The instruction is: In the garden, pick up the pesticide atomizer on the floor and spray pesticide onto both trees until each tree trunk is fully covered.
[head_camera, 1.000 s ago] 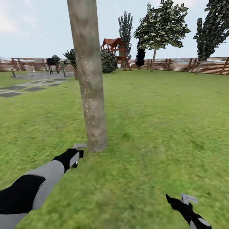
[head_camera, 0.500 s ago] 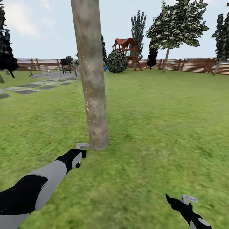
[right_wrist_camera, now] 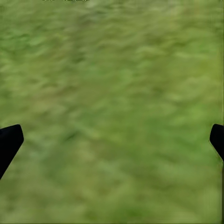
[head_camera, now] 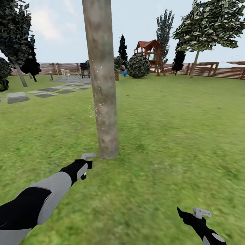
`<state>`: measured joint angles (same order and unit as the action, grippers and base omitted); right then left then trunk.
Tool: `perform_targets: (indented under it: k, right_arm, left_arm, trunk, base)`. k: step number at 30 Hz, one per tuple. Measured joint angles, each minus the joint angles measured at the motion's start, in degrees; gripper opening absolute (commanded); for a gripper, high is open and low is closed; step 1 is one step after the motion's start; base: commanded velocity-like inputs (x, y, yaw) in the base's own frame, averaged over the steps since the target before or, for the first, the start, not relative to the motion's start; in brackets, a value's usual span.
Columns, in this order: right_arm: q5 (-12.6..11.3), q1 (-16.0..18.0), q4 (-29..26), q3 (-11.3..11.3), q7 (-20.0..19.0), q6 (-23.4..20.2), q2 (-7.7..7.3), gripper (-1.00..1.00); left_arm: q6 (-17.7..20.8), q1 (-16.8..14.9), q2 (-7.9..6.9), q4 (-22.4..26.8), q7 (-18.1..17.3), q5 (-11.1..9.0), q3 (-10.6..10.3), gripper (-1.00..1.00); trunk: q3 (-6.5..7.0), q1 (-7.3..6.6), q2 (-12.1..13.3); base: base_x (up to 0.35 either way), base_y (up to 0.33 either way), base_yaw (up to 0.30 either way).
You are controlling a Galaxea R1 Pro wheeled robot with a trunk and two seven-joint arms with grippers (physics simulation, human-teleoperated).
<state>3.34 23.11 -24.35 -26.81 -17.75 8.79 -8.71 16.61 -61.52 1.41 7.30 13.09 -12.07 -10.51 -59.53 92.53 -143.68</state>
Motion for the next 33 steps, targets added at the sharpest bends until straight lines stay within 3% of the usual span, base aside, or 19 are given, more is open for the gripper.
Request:
perform_targets:
  k: [21, 33]
  right_arm:
    - [0.0, 0.0, 0.1, 0.0, 0.0, 0.0, -0.01, 1.00]
    - [0.0, 0.0, 0.1, 0.0, 0.0, 0.0, -0.01, 1.00]
  left_arm:
    - [0.0, 0.2, 0.18, 0.0, 0.0, 0.0, 0.0, -1.00]
    - [0.0, 0.2, 0.18, 0.0, 0.0, 0.0, 0.0, -1.00]
  trunk:
    - [0.00, 0.00, 0.0]
    - [0.00, 0.00, 0.0]
  base:
    - [0.000, -0.329, 0.225]
    - [0.000, -0.329, 0.023]
